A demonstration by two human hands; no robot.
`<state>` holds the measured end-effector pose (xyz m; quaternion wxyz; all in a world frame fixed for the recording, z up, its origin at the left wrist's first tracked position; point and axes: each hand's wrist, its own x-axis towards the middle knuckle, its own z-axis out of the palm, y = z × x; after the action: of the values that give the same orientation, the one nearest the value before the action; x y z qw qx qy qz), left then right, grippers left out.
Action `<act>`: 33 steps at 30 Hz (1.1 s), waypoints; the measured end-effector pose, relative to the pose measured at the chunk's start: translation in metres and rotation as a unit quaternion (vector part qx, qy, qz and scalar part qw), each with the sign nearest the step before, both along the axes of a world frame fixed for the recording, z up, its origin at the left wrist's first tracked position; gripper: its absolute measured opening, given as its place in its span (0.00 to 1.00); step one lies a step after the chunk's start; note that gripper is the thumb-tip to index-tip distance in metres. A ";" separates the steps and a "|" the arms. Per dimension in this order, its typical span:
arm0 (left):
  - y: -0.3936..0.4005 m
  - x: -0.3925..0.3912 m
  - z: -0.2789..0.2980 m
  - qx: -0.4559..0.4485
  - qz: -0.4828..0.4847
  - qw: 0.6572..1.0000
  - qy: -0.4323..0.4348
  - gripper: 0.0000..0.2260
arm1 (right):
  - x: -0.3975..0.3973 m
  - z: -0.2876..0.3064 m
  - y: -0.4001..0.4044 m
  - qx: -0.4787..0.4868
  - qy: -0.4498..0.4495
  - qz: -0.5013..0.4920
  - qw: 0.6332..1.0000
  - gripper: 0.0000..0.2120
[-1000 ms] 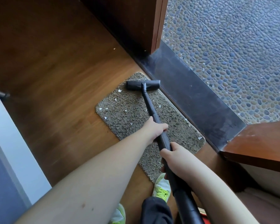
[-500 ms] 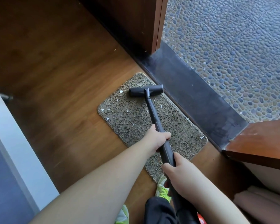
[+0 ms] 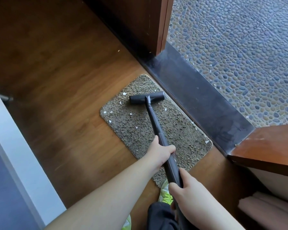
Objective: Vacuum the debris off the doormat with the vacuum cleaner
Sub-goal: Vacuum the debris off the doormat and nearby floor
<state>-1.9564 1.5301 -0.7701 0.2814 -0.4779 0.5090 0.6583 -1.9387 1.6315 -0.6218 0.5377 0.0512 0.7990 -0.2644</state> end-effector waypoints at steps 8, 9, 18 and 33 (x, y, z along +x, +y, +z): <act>-0.029 -0.042 0.000 0.017 -0.029 0.999 0.030 0.21 | -0.024 -0.025 -0.029 -0.009 0.022 -0.060 0.998 0.11; -0.031 -0.045 -0.002 0.022 -0.031 0.999 0.030 0.20 | -0.025 -0.028 -0.035 0.004 0.027 -0.042 0.999 0.15; -0.032 -0.037 -0.009 0.039 -0.012 0.999 0.033 0.25 | -0.019 -0.038 -0.040 0.046 0.031 0.013 0.998 0.18; -0.003 -0.002 -0.007 0.053 -0.005 0.998 0.028 0.37 | 0.013 -0.023 0.001 0.011 0.028 -0.031 0.999 0.11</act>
<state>-1.9584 1.5276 -0.7769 0.2947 -0.4411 0.4836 0.6962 -1.9253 1.6324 -0.6452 0.5064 0.0744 0.8143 -0.2738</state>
